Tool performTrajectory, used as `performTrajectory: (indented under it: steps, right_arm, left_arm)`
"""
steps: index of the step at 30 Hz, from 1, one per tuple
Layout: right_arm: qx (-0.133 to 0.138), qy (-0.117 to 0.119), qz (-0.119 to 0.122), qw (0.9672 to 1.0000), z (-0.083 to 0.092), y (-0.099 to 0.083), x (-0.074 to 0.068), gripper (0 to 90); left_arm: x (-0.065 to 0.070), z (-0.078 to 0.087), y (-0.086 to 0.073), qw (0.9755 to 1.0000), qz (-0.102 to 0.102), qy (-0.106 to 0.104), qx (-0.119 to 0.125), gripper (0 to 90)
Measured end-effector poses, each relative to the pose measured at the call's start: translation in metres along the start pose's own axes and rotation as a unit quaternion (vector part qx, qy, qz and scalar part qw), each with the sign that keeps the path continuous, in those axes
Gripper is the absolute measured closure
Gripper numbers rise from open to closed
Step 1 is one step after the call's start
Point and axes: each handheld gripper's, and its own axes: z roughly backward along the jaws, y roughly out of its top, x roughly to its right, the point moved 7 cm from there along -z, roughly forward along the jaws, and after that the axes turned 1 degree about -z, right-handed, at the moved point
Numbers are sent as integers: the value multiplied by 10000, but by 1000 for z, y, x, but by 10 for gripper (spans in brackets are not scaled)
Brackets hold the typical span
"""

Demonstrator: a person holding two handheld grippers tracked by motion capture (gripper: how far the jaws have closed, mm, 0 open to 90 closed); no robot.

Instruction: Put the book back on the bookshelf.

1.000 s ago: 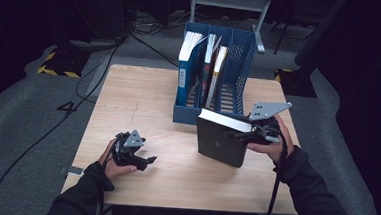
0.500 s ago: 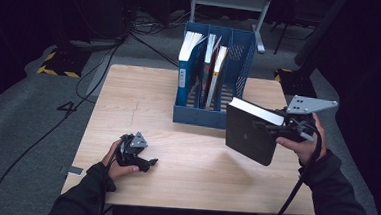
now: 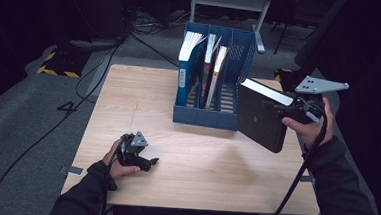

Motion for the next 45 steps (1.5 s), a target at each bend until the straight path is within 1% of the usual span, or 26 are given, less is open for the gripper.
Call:
performTrajectory:
  steps: [5, 6, 8, 10, 15, 17, 21, 24, 27, 28, 29, 31, 32, 33, 34, 35, 40, 43, 45]
  right_arm:
    - [79, -120, -170, 9998, -13, 15, 11, 530]
    - [103, -112, -269, 9995, -16, 18, 13, 530]
    - [93, -114, -286, 9995, -21, 23, 15, 530]
    - [107, -126, -325, 9993, -24, 27, 15, 531]
    - [128, -88, -305, 9994, -25, 34, 12, 530]
    - [162, -90, -311, 9993, -25, 41, 10, 531]
    - [201, -110, -334, 9992, -26, 47, 11, 530]
    - [243, -252, -381, 9987, -27, 55, 17, 531]
    - [256, -297, -382, 9985, -28, 59, 20, 531]
    - [274, -384, -434, 9979, -30, 62, 24, 531]
    - [262, -423, -436, 9978, -32, 63, 26, 531]
    - [276, -573, -463, 9969, -36, 66, 30, 531]
    - [276, -573, -463, 9969, -36, 66, 30, 531]
    - [262, -620, -490, 9965, -38, 66, 31, 531]
    - [253, -723, -491, 9959, -42, 67, 35, 531]
    - [261, -743, -488, 9957, -44, 67, 36, 531]
    - [250, -885, -634, 9937, -60, 67, 46, 531]
    - [249, -992, -749, 9919, -65, 66, 52, 531]
    - [234, -1108, -760, 9907, -69, 65, 56, 531]
  left_arm:
    - [1, 0, 0, 10000, 35, 2, 2, 144]
    - [1, 0, 0, 10000, 45, 9, 7, 144]
    - [1, 0, 0, 10000, 50, 17, 4, 144]
    - [1, 0, 0, 10000, 60, 22, -4, 144]
    - [1, 0, 0, 10000, 65, 30, 8, 145]
    - [1, 0, 0, 10000, 67, 29, 5, 145]
    - [1, 0, 0, 10000, 67, 31, 9, 144]
    - [1, 0, 0, 10000, 67, 32, 8, 144]
    - [1, 0, 0, 10000, 67, 31, 9, 144]
    - [1, 0, 0, 10000, 67, 31, 8, 144]
    - [1, 0, 0, 10000, 67, 31, 8, 144]
    - [1, 0, 0, 10000, 67, 24, -1, 144]
    - [1, 0, 0, 10000, 67, 24, -1, 144]
    - [1, 0, 0, 10000, 68, 24, 0, 144]
    - [1, 0, 0, 10000, 67, 24, -1, 145]
    - [1, 0, 0, 10000, 68, 24, -1, 144]
    - [1, 0, 0, 10000, 69, 23, 1, 144]
    - [1, 0, 0, 10000, 70, 23, 2, 144]
    - [1, 0, 0, 10000, 71, 23, 3, 144]
